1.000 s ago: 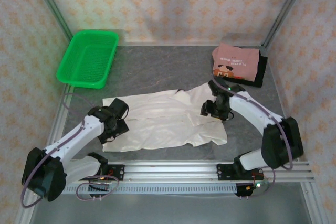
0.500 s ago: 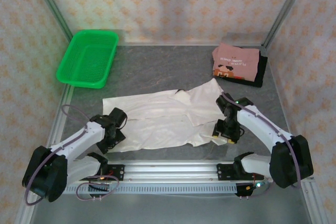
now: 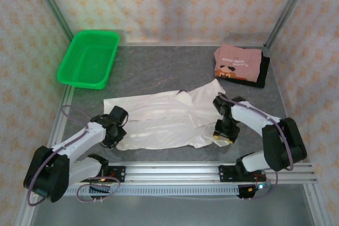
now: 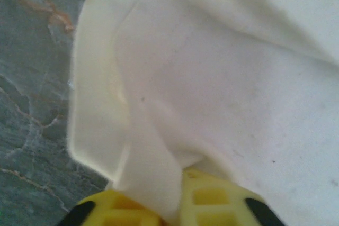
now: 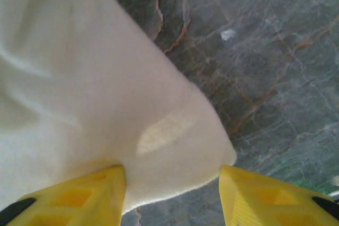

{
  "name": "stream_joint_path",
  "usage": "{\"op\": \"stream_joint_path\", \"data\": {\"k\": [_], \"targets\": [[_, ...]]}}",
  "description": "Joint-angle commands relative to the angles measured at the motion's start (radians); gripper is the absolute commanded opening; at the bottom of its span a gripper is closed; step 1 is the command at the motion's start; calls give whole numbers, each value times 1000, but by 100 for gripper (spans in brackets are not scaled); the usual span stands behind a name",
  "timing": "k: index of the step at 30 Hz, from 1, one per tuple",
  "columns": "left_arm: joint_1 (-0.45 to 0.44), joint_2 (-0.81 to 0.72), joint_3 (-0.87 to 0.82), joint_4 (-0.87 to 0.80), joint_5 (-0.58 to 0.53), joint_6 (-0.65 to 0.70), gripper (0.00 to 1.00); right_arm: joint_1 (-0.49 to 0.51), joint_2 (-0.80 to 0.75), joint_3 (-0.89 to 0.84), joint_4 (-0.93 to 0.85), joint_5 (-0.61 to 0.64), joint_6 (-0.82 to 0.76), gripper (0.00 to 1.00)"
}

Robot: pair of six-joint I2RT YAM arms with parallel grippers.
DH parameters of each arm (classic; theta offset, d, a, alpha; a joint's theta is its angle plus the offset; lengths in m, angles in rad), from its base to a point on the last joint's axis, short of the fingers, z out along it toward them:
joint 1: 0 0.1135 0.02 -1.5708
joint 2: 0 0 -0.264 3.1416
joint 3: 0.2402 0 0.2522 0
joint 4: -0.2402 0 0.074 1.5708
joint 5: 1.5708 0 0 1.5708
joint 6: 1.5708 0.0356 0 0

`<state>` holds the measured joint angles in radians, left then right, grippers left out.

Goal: Fold and stack the t-shirts

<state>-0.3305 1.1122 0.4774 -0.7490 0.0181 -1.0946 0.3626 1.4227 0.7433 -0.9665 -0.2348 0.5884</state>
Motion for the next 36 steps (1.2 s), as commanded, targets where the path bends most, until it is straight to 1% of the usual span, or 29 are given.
{"op": "stream_joint_path", "data": {"k": [1, 2, 4, 6, 8, 9, 11, 15, 20, 25, 31, 34, 36], "targets": [[14, 1, -49, -6, -3, 8, 6, 6, 39, 3, 38, 66, 23, 43], [13, -8, -47, -13, -1, 10, 5, 7, 52, 5, 47, 70, 23, 40], [13, -31, -46, -30, 1, 15, 5, 7, 81, 7, 68, 82, 17, 28], [13, -60, -44, -46, 2, 19, 4, 6, 109, 24, 75, 102, 7, 12], [14, -85, -38, -61, 2, 23, 4, 6, 109, 47, 74, 117, 2, 3], [15, -97, -31, -72, 2, 26, 3, 7, 96, 60, 70, 124, 3, 0], [15, -118, -15, -93, -2, 38, 4, 6, 60, 90, 44, 126, 1, 0], [14, -152, 39, -134, -20, 67, 3, 6, 10, 161, -48, 83, -22, 0], [13, -155, 121, -161, -50, 105, 3, 6, 1, 248, -113, 54, -57, 0], [13, -98, 192, -157, -64, 156, 3, 3, 73, 353, -125, 39, -101, 2], [14, -50, 251, -145, -79, 187, 3, -9, 209, 511, -124, 17, -163, 1], [15, -36, 263, -140, -84, 197, 3, -12, 290, 589, -126, 14, -202, 3], [13, -28, 263, -135, -79, 202, 3, -15, 352, 640, -127, 5, -227, 7]]}}
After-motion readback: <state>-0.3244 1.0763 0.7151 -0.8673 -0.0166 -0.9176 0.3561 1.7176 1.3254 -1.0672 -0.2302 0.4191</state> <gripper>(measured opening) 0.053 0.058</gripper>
